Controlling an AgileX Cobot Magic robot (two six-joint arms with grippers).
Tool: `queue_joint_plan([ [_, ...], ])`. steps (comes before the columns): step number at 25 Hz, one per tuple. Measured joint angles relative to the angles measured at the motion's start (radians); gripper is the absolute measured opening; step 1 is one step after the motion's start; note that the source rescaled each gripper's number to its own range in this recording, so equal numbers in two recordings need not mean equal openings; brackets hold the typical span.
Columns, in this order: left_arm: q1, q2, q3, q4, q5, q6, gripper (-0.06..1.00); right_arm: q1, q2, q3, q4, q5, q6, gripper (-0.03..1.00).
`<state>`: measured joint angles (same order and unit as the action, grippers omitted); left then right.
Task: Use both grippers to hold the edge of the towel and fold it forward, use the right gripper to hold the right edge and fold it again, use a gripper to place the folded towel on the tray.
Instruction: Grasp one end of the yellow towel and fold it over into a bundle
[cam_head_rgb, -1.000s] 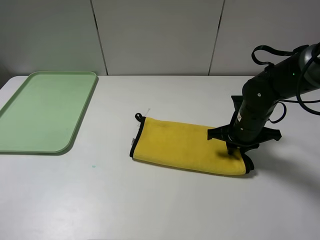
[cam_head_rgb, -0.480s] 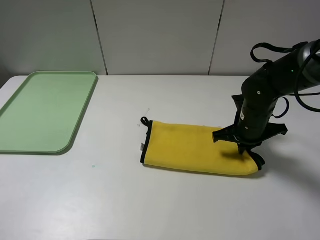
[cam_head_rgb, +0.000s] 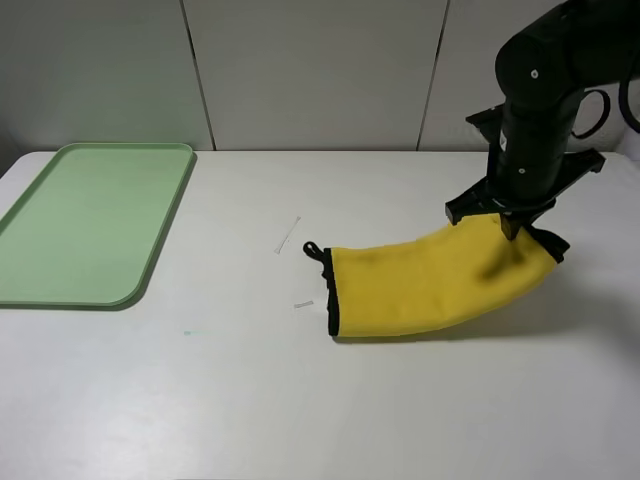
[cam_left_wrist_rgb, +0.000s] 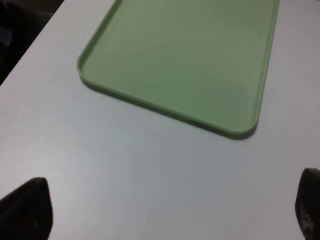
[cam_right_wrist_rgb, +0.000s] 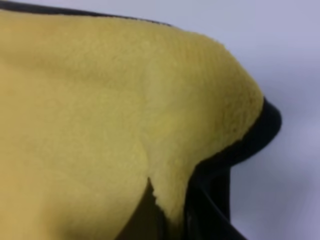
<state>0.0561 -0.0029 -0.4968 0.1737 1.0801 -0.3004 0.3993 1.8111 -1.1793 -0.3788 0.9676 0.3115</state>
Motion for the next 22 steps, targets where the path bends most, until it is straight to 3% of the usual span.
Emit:
queue_joint_plan([
  [13,0.000,0.000,0.000,0.000,0.000,0.000,0.97,-0.010,0.000,-0.098,-0.358,0.051,-0.022,0.03],
  [17,0.000,0.000,0.000,0.000,0.000,0.000,0.97,-0.014,0.000,-0.098,-0.332,0.058,-0.022,0.03],
  [22,0.000,0.000,0.000,0.000,0.000,0.000,0.97,-0.014,0.000,-0.098,-0.188,0.054,-0.022,0.03],
])
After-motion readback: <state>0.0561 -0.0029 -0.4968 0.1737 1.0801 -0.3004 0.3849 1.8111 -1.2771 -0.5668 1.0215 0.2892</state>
